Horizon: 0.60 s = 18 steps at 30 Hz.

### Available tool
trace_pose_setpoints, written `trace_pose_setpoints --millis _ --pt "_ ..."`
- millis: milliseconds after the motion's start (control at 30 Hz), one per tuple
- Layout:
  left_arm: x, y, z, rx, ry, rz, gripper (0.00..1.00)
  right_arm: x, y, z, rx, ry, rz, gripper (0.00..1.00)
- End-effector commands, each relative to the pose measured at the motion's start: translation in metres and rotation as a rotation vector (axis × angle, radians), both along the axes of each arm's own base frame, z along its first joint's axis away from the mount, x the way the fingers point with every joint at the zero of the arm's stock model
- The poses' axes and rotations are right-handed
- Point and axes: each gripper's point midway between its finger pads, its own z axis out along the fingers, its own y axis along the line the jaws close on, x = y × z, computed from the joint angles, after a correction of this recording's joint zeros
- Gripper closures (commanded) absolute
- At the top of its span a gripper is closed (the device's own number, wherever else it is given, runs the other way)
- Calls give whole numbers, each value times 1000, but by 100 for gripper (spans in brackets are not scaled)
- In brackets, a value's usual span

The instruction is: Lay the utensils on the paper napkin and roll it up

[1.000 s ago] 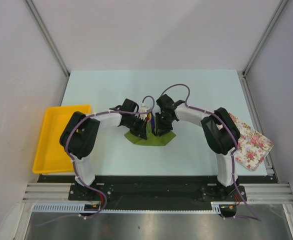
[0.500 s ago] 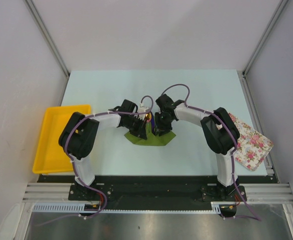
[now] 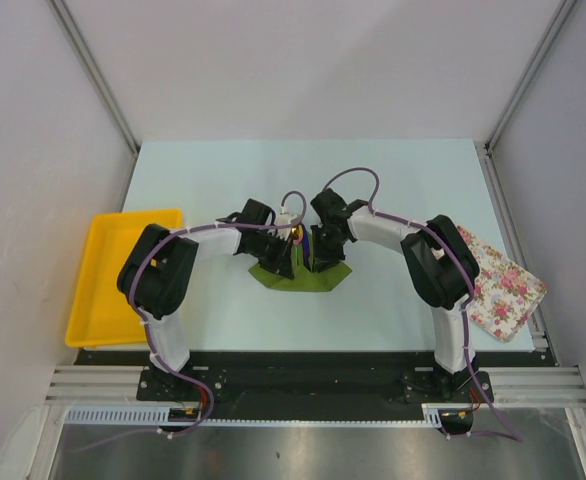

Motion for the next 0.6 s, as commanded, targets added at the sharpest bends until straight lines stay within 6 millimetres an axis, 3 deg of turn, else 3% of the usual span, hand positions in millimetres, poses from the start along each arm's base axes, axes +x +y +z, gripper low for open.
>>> trace_pose_setpoints --millis 0,567 --pt "-5 6 0 3 9 10 87 -5 -14 -37 -110 18 -4 78" --pt "-16 12 -6 -13 42 23 87 -12 -7 -51 -149 14 -7 71"
